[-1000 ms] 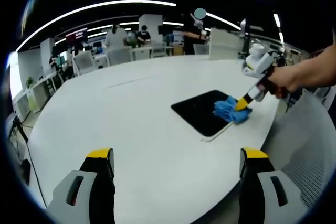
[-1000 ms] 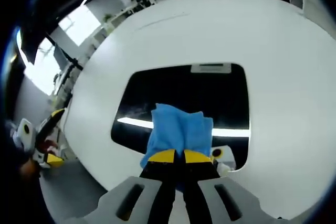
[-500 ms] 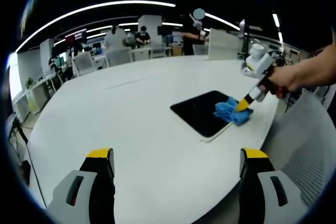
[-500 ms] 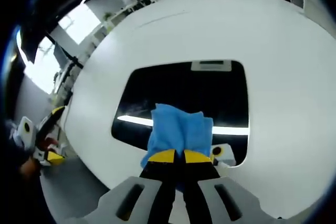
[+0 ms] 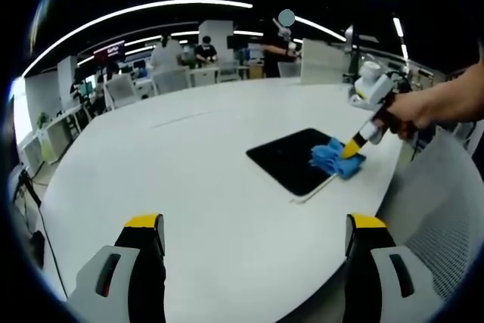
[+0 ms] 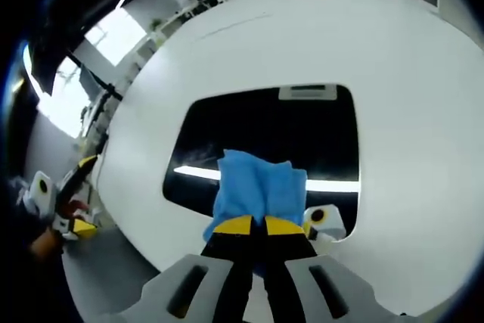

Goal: Wipe the mirror surface with the cleaning cloth until all visible marks leave the cleaned area.

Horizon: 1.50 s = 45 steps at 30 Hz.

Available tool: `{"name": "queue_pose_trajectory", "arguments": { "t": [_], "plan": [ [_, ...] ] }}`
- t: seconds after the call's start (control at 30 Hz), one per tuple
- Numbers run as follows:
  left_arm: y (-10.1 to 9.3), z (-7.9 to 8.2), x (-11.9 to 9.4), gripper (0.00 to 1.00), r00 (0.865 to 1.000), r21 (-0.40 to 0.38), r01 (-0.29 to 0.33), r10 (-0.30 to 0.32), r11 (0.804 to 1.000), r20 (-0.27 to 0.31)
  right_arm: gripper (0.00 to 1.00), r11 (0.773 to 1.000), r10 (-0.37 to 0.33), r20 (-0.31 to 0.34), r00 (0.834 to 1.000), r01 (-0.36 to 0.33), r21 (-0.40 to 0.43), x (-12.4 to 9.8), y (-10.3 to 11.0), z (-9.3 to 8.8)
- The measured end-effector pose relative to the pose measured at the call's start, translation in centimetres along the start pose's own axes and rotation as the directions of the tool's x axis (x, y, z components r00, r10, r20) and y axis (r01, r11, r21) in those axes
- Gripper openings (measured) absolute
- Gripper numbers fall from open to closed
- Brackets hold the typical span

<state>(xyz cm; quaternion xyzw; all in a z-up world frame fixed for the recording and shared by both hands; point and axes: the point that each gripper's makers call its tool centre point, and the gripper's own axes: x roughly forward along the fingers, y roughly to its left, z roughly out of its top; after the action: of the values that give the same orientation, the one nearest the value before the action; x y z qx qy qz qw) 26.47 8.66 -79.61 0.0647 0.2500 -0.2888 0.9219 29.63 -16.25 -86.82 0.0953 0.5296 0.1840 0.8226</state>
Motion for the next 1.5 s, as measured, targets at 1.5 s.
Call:
{"name": "queue_pose_trajectory", "arguments": {
  "t": [1.5],
  "plan": [
    [0.4,0.0,-0.1,1.00,1.000,-0.015,-0.017,0.017,1.000,0.007,0.00,0.999,-0.037,-0.009,0.999,0.038,0.036,-1.6,-3.5,-0.2]
  ]
}}
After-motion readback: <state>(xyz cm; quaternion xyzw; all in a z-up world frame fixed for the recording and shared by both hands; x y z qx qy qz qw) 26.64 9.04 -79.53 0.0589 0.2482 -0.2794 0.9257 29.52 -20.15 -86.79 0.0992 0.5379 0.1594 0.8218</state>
